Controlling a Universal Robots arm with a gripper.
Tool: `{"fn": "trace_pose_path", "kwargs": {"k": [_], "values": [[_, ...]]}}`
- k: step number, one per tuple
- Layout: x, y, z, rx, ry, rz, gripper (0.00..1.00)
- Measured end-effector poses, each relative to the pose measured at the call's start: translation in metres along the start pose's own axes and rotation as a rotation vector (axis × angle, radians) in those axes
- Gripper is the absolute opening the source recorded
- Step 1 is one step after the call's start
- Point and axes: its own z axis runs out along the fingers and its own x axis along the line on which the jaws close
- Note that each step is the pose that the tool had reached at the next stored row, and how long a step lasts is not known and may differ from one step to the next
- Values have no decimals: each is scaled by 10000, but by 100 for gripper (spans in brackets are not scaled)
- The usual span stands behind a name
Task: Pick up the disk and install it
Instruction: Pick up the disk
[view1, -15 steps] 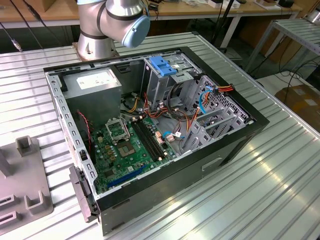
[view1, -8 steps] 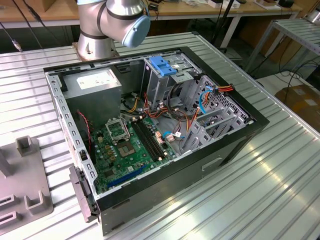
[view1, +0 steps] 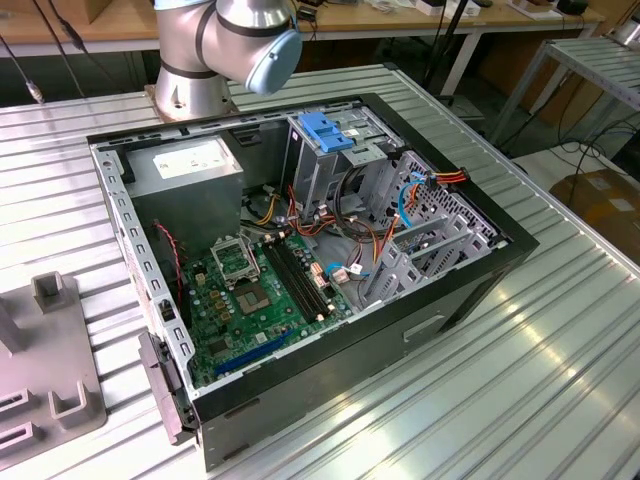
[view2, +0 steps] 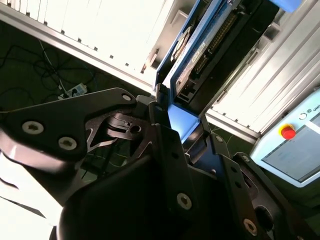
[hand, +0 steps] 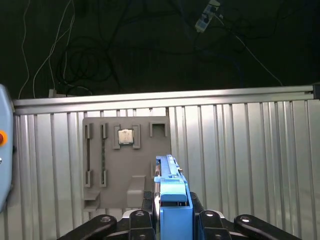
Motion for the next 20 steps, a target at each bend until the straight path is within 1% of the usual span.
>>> {"fn": "trace_pose_path", "kwargs": {"k": [8,12,18,19,20], "values": [[-15,-256,2,-1,0,0,37],[-6,-334,2,0,0,0,37],[56,-423,0,-1,0,0,37],[74,-453,0,0,0,0,37],[85,-497,0,0,0,0,37]]}}
